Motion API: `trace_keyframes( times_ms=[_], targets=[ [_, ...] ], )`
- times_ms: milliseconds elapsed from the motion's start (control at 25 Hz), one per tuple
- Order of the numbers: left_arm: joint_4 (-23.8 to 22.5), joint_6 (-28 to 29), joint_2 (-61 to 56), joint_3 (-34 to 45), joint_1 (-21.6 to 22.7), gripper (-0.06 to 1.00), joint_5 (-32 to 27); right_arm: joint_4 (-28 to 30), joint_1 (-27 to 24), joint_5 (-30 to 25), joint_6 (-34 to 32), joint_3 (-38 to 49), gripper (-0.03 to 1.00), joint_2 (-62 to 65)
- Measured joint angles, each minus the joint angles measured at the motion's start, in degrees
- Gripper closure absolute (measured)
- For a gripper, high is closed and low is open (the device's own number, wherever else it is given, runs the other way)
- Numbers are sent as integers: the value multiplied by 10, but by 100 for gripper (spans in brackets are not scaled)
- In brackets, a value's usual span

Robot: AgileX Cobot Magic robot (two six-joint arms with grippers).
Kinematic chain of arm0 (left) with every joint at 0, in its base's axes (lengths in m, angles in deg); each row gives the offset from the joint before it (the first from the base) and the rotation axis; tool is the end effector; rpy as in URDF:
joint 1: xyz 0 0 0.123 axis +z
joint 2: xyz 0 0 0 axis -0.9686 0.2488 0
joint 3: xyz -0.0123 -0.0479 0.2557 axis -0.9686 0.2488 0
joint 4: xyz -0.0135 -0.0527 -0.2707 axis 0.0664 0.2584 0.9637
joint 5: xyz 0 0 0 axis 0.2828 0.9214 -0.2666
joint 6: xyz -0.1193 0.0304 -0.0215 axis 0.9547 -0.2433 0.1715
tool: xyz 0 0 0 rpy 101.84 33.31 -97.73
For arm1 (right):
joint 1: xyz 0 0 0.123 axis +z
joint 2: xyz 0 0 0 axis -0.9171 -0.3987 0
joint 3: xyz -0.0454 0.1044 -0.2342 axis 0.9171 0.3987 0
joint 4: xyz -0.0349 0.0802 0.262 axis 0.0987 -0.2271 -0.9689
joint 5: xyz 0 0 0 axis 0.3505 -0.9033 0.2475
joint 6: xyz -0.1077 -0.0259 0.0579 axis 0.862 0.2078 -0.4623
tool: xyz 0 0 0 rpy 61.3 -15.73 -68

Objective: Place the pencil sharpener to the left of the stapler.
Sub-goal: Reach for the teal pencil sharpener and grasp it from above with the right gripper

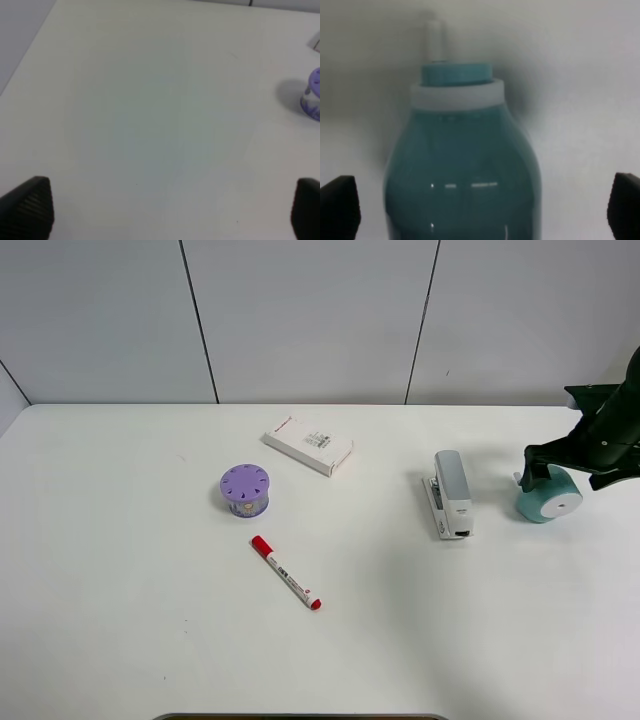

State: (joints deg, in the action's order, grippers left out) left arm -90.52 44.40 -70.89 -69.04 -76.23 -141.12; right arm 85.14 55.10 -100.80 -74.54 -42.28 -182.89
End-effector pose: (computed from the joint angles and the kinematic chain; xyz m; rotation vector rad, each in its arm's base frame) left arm 0.0702 0.0050 0.2770 -0.0622 2.0261 0.0134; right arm 0.3823 -0.0733 0.0829 -0.0162 2.8980 -0.0292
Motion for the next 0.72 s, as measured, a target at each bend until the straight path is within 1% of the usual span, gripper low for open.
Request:
trace_keyframes(
  times_ms=[240,720],
  targets=[
    [0,0,0,0,0,-1,0,-16,0,19,5,0,-3,-27],
    [0,0,0,0,0,-1,0,-17,0,38,9,0,-3,-64]
  ],
)
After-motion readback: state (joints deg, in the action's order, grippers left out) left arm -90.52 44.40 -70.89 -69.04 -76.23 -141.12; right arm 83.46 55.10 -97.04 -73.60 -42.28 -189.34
